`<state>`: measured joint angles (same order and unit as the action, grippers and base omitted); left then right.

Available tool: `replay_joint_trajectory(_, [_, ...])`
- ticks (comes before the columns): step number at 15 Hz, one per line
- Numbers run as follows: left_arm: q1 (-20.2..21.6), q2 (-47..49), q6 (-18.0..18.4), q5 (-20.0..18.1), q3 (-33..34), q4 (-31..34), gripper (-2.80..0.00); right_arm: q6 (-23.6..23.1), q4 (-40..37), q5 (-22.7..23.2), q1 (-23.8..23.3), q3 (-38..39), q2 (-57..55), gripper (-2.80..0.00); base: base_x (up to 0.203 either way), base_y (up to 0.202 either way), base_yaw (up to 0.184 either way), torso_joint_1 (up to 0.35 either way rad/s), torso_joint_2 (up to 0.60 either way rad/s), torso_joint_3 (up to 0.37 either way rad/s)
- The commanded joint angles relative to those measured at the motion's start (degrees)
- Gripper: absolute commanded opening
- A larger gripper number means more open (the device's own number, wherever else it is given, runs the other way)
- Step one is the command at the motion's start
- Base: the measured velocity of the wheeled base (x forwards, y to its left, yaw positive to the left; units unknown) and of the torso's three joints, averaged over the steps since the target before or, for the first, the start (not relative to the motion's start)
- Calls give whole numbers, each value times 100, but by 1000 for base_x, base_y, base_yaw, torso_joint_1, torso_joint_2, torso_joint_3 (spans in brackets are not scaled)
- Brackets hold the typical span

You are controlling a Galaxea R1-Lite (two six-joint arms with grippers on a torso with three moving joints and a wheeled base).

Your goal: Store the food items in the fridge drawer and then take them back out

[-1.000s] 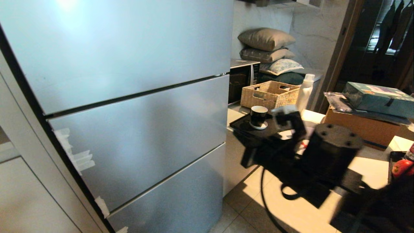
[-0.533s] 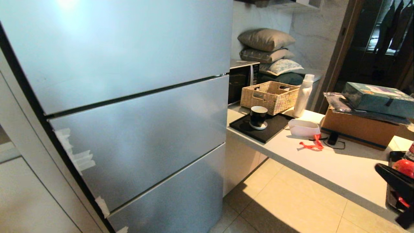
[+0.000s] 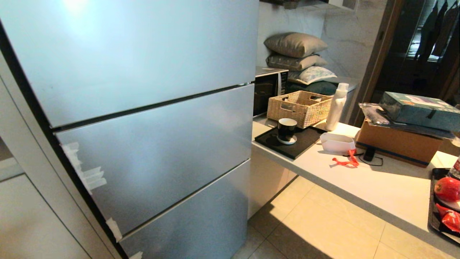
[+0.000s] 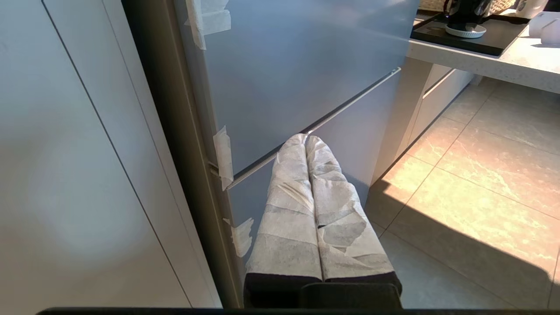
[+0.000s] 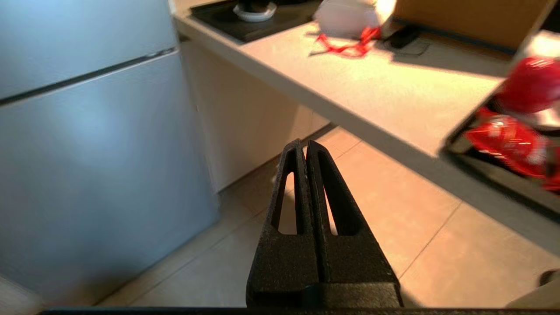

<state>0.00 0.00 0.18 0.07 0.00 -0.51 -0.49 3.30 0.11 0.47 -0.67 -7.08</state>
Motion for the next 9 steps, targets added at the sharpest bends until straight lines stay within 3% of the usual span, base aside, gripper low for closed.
replay_joint_trajectory(1, [0,9,-1,1,9,-2,-280,-250,-411,-10,-73,67,708,-280,0,0,0,0,0,0])
replay_joint_trajectory(9, [0,0,-1,1,9,-2,-280,-22,-401,-2,-71,67,708,-280,0,0,0,0,0,0])
